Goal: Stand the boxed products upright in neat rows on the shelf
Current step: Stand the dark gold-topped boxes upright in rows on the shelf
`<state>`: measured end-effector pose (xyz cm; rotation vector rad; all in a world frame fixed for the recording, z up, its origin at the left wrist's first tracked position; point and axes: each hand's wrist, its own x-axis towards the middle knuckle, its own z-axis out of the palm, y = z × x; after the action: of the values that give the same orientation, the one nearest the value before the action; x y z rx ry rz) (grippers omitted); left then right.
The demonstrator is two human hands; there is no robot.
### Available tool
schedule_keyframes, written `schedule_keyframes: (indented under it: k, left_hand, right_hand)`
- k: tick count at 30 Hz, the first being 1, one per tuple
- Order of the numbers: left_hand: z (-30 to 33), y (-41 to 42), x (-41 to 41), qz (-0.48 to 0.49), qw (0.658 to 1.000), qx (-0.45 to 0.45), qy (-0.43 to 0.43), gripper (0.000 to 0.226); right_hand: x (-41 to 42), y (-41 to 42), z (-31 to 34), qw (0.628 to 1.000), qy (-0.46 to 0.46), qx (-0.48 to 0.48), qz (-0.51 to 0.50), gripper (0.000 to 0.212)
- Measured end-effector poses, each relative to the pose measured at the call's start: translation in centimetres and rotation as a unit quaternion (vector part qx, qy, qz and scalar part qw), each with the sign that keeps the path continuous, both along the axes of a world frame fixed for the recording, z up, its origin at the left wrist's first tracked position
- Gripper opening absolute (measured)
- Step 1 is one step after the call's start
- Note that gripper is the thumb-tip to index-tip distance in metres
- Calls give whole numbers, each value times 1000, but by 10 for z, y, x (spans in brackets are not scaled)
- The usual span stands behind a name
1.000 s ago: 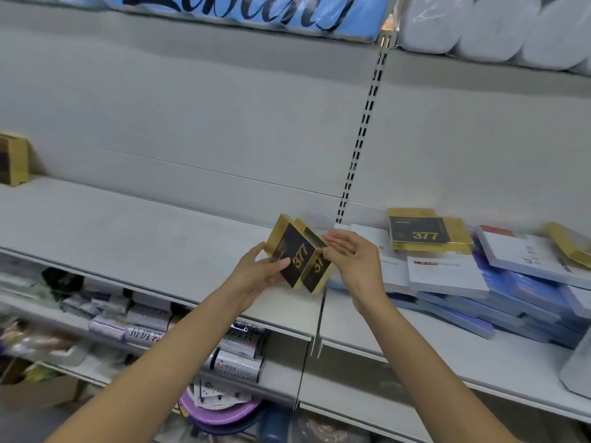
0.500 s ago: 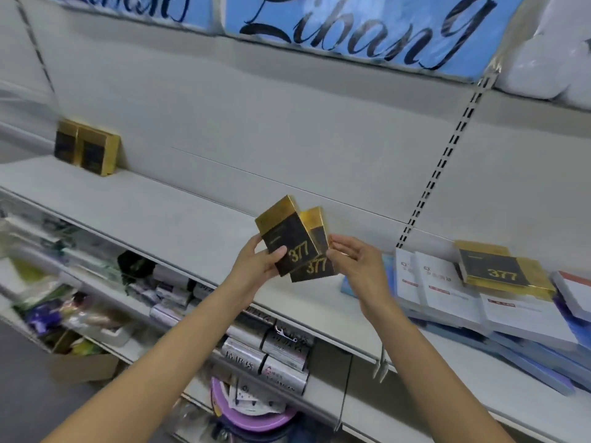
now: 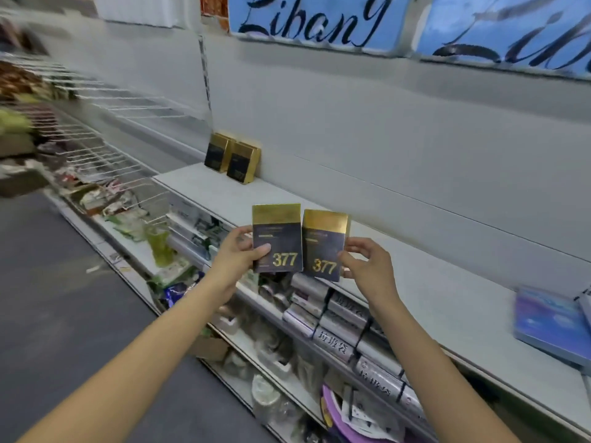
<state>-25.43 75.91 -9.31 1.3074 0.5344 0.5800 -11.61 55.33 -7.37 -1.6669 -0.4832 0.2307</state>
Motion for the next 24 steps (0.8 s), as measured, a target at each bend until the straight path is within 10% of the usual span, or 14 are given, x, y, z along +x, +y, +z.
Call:
schedule_keyframes:
  k: [24]
  left_hand:
    - [-13,303,24,104,994,-23,24,25]
  right_hand:
    - [75,332,-11,990,68,55,111,28]
